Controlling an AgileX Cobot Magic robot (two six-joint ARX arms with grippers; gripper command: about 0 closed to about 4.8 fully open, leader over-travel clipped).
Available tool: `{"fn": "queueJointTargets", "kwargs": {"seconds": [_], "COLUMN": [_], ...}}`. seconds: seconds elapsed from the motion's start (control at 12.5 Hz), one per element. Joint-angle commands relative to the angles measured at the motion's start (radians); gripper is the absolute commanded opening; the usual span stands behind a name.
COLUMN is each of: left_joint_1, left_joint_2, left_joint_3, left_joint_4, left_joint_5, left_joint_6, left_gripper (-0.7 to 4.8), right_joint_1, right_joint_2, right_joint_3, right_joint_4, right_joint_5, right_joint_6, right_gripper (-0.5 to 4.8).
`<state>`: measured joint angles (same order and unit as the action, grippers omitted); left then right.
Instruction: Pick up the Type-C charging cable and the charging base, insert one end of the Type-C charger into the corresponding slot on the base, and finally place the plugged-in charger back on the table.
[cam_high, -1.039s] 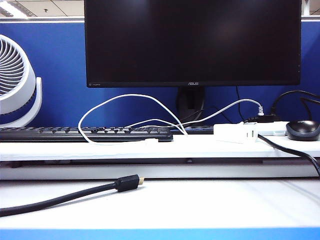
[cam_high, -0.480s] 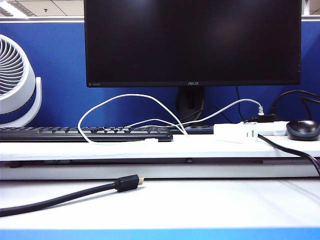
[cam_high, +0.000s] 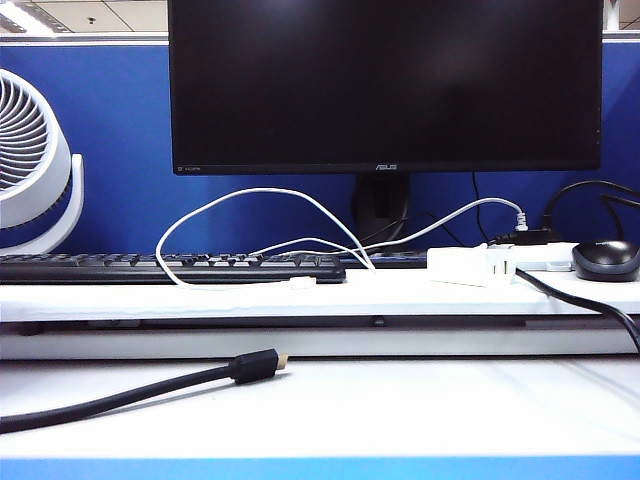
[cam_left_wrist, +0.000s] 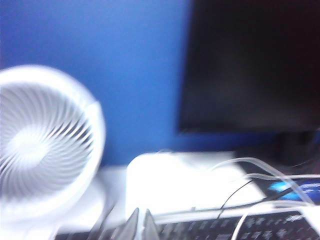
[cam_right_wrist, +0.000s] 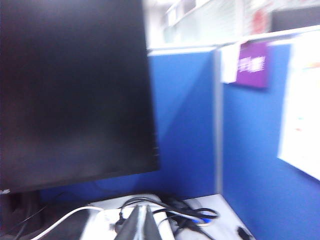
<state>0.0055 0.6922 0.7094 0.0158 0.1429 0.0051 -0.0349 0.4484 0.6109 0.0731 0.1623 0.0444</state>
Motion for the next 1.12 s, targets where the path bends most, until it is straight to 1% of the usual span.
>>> {"fn": "queueJointTargets", "kwargs": {"seconds": [0.08, 0.16, 0.24, 0.32, 0.4, 0.64, 0.72, 0.8, 0.96, 1.04, 1.12], "left_joint_1": [-0.002, -0.012, -0.047, -0.107, -0.161, -0.284, -0.323, -0.382, -0.441, -0.500, -0.540], "left_joint_2": [0.220, 0.341, 0.417, 0.476, 0.520, 0.611, 0.640, 0.687, 0.727, 0.755, 0.774], "left_joint_3": [0.192, 0.285, 0.344, 0.387, 0.410, 0.426, 0.426, 0.426, 0.425, 0.425, 0.425], "left_joint_4": [-0.064, -0.126, -0.177, -0.213, -0.232, -0.261, -0.288, -0.341, -0.382, -0.406, -0.415], "left_joint_5": [0.150, 0.202, 0.220, 0.219, 0.217, 0.218, 0.219, 0.205, 0.133, 0.098, 0.075], "left_joint_6": [0.077, 0.105, 0.144, 0.217, 0.251, 0.264, 0.291, 0.340, 0.387, 0.461, 0.500], "left_gripper": [-0.06, -0.06, -0.06, -0.06, -0.06, -0.06, -0.06, -0.06, -0.06, -0.02, 0.76], "right_joint_1": [0.002, 0.003, 0.003, 0.005, 0.022, 0.086, 0.111, 0.143, 0.157, 0.164, 0.164], "right_joint_2": [0.167, 0.252, 0.309, 0.346, 0.369, 0.403, 0.415, 0.431, 0.443, 0.449, 0.450], "right_joint_3": [0.114, 0.178, 0.216, 0.231, 0.231, 0.231, 0.231, 0.231, 0.229, 0.229, 0.229], "right_joint_4": [0.079, 0.095, 0.113, 0.150, 0.192, 0.200, 0.200, 0.197, 0.192, 0.185, 0.177], "right_joint_5": [-0.061, -0.101, -0.134, -0.173, -0.185, -0.190, -0.192, -0.191, -0.192, -0.195, -0.195], "right_joint_6": [0.000, 0.000, 0.000, 0.000, 0.000, -0.001, -0.001, -0.001, 0.000, 0.000, 0.000], "right_gripper": [-0.01, -0.01, -0.01, -0.01, -0.01, -0.01, -0.01, -0.01, -0.01, -0.01, -0.01]}}
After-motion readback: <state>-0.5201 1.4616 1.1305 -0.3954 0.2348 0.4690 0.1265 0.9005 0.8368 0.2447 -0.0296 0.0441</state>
